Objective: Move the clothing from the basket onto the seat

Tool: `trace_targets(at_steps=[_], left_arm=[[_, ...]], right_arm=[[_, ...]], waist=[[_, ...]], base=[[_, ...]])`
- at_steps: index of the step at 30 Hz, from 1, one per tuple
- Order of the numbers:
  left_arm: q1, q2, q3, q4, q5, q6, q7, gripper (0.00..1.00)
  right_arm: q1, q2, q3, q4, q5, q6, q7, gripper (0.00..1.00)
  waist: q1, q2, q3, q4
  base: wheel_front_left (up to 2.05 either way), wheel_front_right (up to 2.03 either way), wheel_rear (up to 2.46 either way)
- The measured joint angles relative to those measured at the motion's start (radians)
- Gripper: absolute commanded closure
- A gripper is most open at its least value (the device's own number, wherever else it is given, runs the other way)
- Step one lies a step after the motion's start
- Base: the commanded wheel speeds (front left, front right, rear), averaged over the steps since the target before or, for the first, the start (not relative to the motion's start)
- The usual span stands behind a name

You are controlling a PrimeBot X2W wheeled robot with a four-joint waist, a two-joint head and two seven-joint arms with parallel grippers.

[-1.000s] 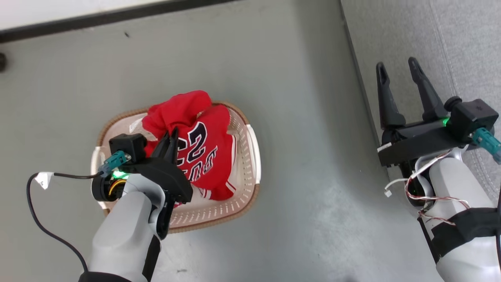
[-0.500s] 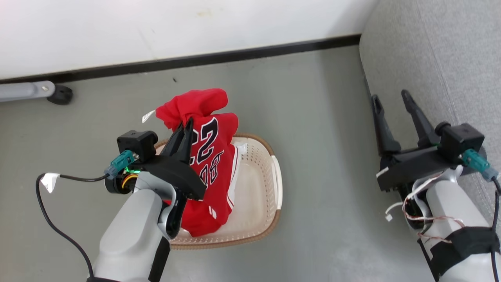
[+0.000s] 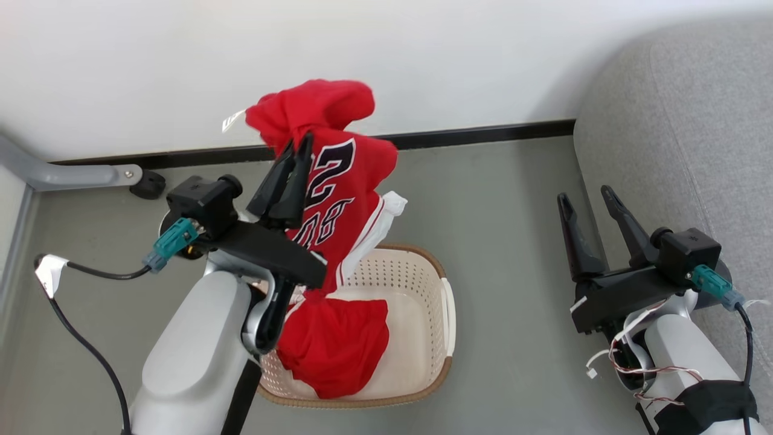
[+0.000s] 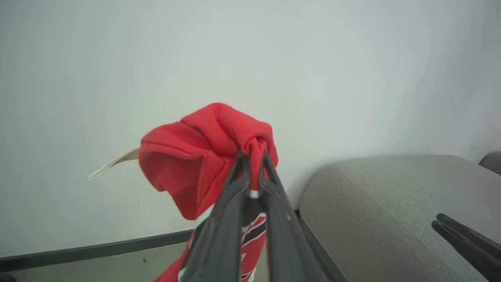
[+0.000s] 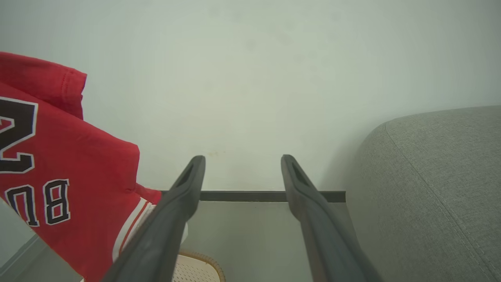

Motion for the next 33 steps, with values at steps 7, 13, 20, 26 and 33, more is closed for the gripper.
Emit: trace_targets(at_steps=[7, 13, 20, 26, 33], left_arm=[[0.001, 0.026, -0.009, -0.143, 0.012, 0.000, 0.000, 1.00], [0.002, 0.026, -0.012, -0.222, 0.021, 0.000, 0.000, 1.00], [0.026, 0.029, -0.008, -0.272, 0.040, 0.000, 0.000, 1.00], [0.030, 0.025, -0.014, -0.321, 0.053, 0.000, -0.002, 1.00], [0.031, 0.013, -0.044, -0.340, 0.055, 0.000, -0.003, 1.00]], right_arm=[[0.010, 0.009, 0.016, 0.003, 0.000, 0.003, 0.000, 0.00], [0.014, 0.010, 0.018, 0.006, 0.000, 0.004, 0.000, 0.00], [0.012, 0.011, 0.046, 0.003, 0.000, 0.008, 0.000, 0.00], [-0.039, 0.006, 0.136, -0.013, 0.000, 0.009, 0.000, 0.00], [-0.130, -0.057, 0.336, -0.036, 0.024, 0.012, 0.000, 0.00]], waist=[[0.0001, 0.0000, -0.022, 0.013], [0.0002, 0.0000, -0.024, 0.013], [0.0002, 0.0000, -0.020, 0.013], [0.0002, 0.0002, -0.014, 0.016], [0.0002, 0.0002, -0.004, 0.033]], base=[[0.00, 0.00, 0.00], [0.00, 0.00, 0.00], [0.00, 0.00, 0.00], [0.00, 0.00, 0.00], [0.00, 0.00, 0.00]])
